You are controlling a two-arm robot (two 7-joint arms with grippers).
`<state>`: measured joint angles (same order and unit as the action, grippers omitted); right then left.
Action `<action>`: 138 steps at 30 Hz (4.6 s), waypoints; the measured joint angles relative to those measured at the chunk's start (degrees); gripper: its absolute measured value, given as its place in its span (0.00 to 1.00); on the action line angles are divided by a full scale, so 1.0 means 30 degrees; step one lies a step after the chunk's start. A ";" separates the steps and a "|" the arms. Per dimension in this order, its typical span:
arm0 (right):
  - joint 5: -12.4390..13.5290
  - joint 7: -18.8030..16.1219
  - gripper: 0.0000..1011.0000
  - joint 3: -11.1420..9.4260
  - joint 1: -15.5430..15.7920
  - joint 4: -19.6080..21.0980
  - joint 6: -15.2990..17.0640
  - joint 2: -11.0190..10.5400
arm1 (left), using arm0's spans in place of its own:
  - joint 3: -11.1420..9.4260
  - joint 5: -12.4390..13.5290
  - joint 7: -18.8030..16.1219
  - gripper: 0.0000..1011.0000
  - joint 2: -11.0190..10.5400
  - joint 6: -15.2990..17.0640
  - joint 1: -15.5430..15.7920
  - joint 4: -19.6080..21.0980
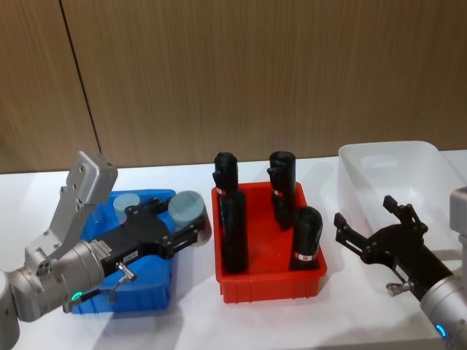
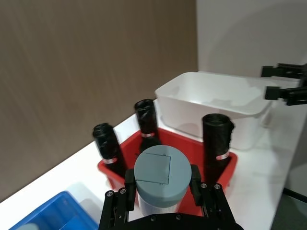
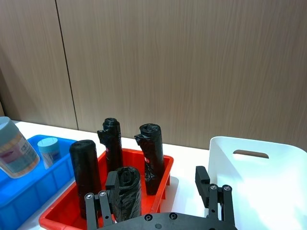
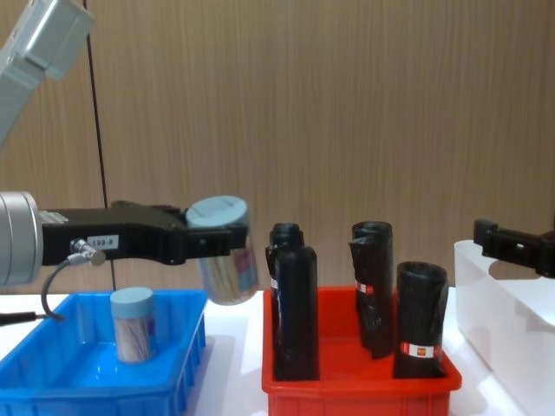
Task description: Pick the cotton swabs from the blue box and place them into the white box.
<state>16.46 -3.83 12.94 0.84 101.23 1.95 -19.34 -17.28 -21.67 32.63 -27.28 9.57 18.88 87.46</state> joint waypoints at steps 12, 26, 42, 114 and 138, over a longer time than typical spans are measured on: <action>0.0000 0.0000 0.99 0.0000 0.0000 0.0000 0.0000 0.0001 | -0.0161 -0.0534 0.3754 0.66 0.0162 -0.0692 0.0817 -0.0915; 0.0000 0.0000 0.99 0.0000 0.0000 0.0001 0.0000 0.0001 | -0.0400 -0.0802 0.7460 0.66 0.0457 -0.0978 0.1953 -0.2389; 0.0000 -0.0074 0.99 -0.0013 -0.0006 0.0000 -0.0002 0.0004 | -0.0585 -0.0623 0.8443 0.66 0.0495 -0.0887 0.2408 -0.2953; -0.1577 -1.3037 0.99 0.1681 -0.4678 -0.2780 0.4181 0.0052 | -0.0654 -0.0567 0.8792 0.66 0.0493 -0.0857 0.2576 -0.3158; -0.2346 -1.2886 0.99 0.2709 -0.6310 -0.4941 0.3701 0.1589 | -0.0654 -0.0566 0.8792 0.66 0.0494 -0.0857 0.2576 -0.3158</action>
<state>9.43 -42.48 21.07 -18.09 86.40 13.05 -14.57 -19.25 -23.37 59.00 -25.80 7.00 26.61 77.99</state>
